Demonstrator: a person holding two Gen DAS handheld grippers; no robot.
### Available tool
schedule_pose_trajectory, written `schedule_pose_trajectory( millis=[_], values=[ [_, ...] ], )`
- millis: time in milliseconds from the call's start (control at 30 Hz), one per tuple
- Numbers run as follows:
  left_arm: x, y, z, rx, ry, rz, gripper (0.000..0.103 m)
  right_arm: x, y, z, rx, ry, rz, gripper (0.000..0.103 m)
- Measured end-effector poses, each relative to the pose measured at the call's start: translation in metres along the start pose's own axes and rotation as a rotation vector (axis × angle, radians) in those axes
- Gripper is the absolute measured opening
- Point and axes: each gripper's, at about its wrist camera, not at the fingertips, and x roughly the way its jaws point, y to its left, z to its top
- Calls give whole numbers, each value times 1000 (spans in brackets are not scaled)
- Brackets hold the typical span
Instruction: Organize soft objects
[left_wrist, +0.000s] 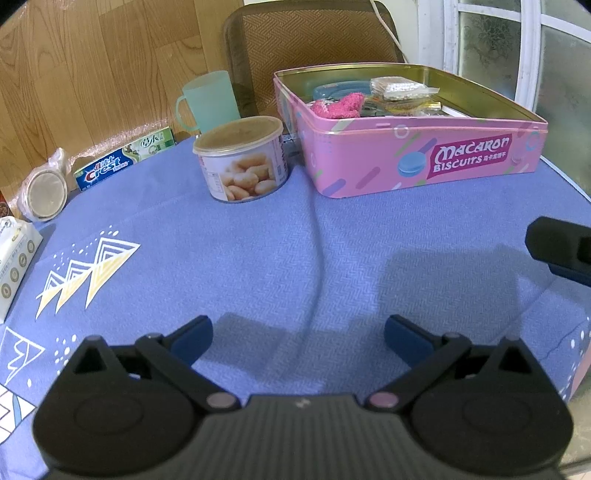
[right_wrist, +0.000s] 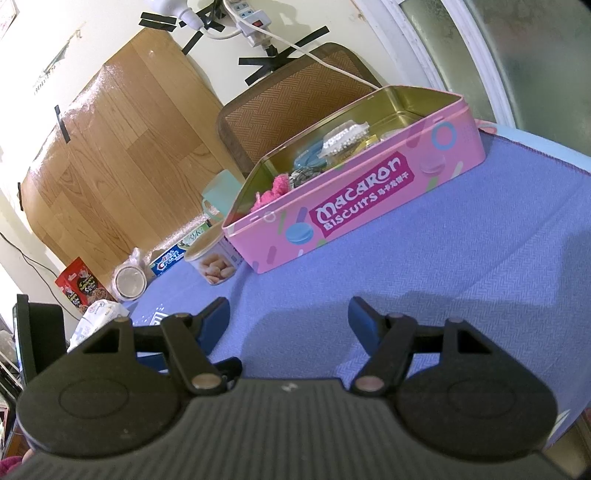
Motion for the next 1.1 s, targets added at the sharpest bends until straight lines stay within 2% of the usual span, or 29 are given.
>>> schedule_pose_trajectory(
  millis=[1100],
  values=[
    [-2, -3, -2, 24, 6, -26, 103, 0, 0, -1, 0, 0, 0, 73]
  ],
)
